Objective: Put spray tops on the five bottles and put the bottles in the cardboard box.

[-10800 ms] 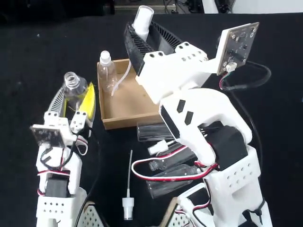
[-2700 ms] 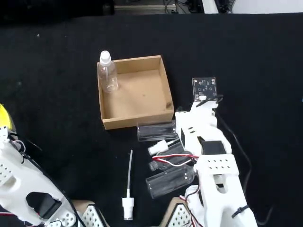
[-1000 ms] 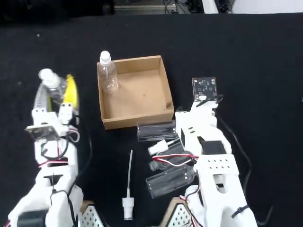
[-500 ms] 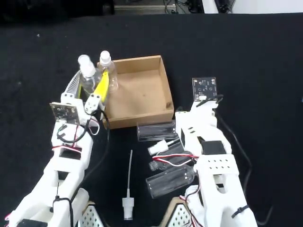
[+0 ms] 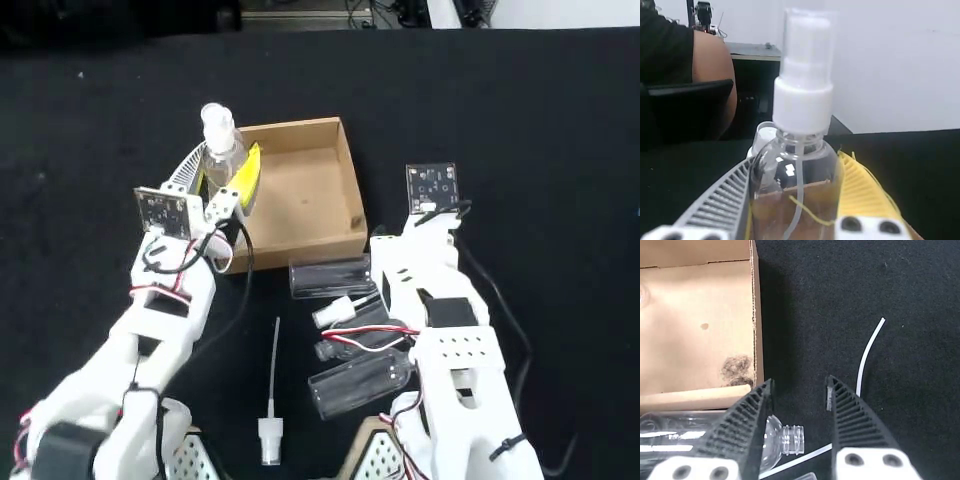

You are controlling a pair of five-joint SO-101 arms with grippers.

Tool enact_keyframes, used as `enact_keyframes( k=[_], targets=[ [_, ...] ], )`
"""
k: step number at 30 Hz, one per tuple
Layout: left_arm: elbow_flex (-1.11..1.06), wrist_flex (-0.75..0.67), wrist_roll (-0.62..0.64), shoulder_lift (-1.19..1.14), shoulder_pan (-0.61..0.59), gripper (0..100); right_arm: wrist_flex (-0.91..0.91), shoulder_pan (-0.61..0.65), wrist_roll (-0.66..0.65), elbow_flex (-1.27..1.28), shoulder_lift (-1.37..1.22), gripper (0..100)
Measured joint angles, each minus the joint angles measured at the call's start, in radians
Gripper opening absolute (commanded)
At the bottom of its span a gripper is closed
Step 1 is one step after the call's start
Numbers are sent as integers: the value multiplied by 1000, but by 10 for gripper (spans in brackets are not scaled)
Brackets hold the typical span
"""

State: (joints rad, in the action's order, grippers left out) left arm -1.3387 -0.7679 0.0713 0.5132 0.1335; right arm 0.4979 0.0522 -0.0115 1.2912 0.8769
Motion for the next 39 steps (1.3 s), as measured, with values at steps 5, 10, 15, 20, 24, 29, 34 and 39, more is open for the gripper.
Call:
enact_keyframes(
  k=[5,10,15,20,24,29,34,39],
  targets=[
    [26,-157,15,-186,0,30,0,0,0,0,0,138],
    [40,-331,17,-379,0,30,0,0,0,0,0,138],
    [46,-519,-9,-546,-8,30,0,0,0,0,0,138],
    [46,-620,-38,-667,-5,30,0,0,0,0,0,138],
    [46,-635,-43,-698,-5,30,0,0,0,0,0,138],
    [66,-635,-43,-710,-5,33,0,0,0,0,0,138],
    [72,-635,-43,-710,-5,110,0,0,0,0,0,138],
    [72,-635,-43,-710,-5,225,0,0,0,0,0,138]
  ],
)
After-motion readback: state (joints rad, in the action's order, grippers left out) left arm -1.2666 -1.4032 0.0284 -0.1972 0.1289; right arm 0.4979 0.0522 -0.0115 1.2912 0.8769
